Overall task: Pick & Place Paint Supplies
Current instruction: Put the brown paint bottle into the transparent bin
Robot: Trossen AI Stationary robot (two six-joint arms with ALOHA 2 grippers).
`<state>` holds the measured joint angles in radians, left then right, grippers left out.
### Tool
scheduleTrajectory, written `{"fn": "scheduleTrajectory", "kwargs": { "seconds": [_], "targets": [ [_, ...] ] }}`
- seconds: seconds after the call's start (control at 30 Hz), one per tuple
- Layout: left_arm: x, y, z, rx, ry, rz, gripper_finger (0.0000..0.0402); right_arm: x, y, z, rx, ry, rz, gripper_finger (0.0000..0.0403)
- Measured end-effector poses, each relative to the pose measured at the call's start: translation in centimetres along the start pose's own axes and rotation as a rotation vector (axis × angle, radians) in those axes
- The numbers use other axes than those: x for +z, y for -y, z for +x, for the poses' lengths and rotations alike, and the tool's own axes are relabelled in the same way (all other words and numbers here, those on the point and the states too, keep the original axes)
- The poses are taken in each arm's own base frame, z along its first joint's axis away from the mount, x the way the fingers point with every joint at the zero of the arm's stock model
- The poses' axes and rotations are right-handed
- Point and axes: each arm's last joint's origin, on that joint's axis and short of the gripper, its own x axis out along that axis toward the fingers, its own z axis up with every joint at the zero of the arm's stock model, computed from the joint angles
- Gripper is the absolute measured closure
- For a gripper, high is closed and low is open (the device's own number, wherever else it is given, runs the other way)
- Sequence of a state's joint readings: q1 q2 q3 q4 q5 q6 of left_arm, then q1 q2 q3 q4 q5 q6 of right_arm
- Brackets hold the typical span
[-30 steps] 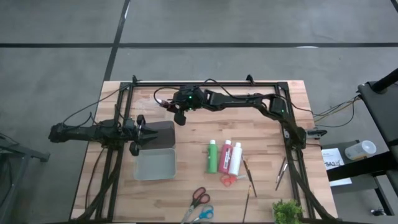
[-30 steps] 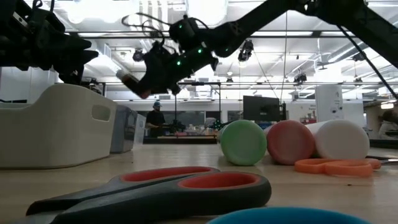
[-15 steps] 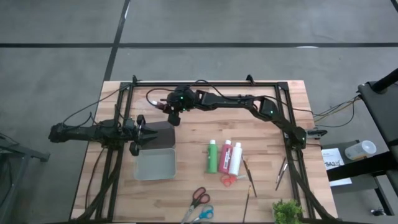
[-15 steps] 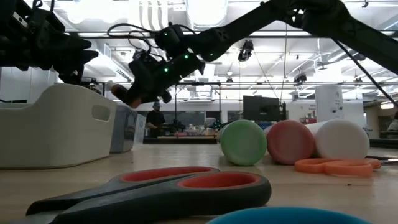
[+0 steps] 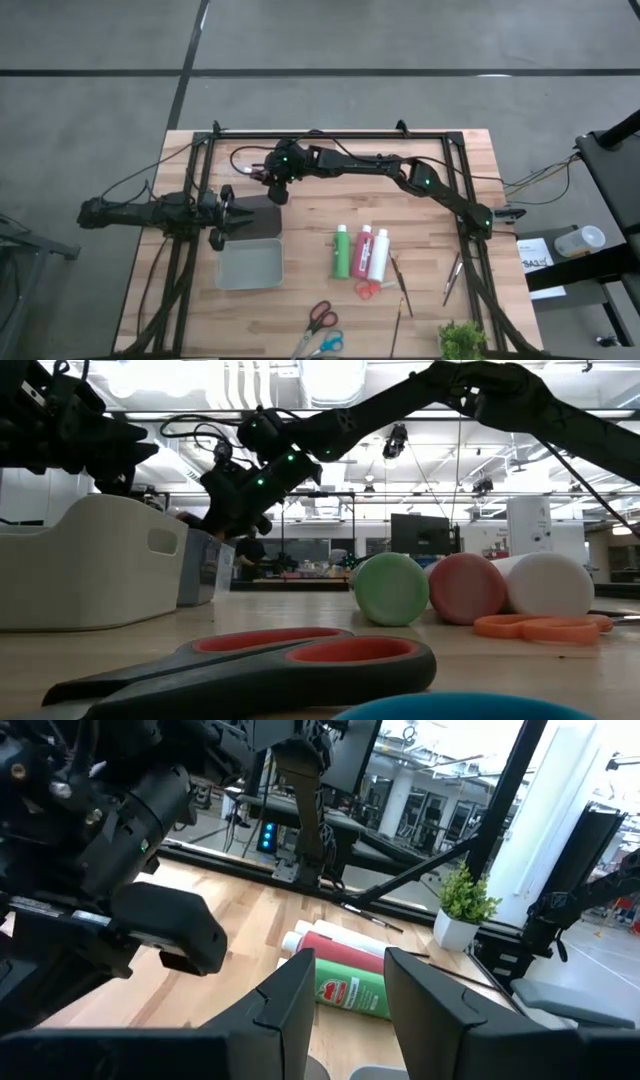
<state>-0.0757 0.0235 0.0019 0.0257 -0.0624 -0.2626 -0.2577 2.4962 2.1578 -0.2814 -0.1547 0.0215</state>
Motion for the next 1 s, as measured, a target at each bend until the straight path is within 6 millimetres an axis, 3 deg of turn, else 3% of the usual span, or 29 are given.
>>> {"fn": "scheduleTrajectory", "kwargs": {
  "seconds": [0.33, 1.0],
  "targets": [
    [0.0, 0.0, 0.0, 0.0, 0.0, 0.0, 0.0272, -1.2, -0.1, 0.6, 0.002, -0.032, 0.003, 0.0259],
    [0.0, 0.0, 0.0, 0.0, 0.0, 0.0, 0.0272, -1.3, -0.4, 0.7, 0.007, -0.029, 0.01, 0.0247]
  ]
}}
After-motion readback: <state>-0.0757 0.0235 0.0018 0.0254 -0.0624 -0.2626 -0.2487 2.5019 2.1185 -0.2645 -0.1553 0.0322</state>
